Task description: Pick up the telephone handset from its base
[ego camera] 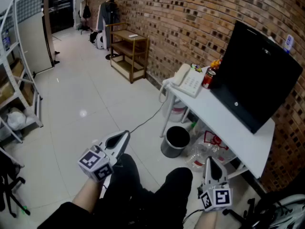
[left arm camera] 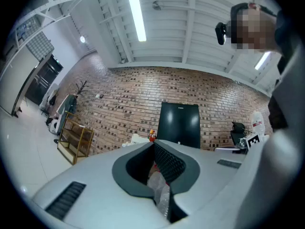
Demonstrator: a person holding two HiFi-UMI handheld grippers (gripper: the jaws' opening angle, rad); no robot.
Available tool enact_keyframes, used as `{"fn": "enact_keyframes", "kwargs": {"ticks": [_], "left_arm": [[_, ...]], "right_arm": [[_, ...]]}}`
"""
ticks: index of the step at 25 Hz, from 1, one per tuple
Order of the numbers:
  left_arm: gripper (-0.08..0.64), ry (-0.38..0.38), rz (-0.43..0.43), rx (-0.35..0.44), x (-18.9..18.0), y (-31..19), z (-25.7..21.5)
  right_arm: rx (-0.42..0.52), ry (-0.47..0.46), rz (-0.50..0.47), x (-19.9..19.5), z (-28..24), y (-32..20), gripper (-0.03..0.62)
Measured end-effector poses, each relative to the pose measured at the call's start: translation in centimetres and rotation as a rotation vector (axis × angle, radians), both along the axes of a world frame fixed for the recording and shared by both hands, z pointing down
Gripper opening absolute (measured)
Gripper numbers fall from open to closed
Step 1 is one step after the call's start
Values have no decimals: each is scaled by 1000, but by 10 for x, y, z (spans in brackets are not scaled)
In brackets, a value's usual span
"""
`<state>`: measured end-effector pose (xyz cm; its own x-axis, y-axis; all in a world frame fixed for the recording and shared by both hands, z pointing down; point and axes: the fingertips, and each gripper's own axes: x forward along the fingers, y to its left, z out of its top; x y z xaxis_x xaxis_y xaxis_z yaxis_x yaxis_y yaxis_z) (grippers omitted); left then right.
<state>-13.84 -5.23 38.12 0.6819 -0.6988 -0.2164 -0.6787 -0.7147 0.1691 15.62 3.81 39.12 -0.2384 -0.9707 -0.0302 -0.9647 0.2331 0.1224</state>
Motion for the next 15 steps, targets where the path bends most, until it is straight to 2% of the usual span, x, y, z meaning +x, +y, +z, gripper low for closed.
{"fn": "enact_keyframes", "kwargs": {"ticks": [4, 8, 15], "left_arm": [[2, -64, 17, 57, 1, 8, -17], [2, -111, -10, 80, -3, -6, -20], [2, -91, 17, 85, 23, -68, -30]], "right_arm": [[40, 21, 38, 4, -18, 2, 9], [35, 9, 40, 5, -17, -14, 9], [38, -16, 25, 22, -32, -76, 9]]}}
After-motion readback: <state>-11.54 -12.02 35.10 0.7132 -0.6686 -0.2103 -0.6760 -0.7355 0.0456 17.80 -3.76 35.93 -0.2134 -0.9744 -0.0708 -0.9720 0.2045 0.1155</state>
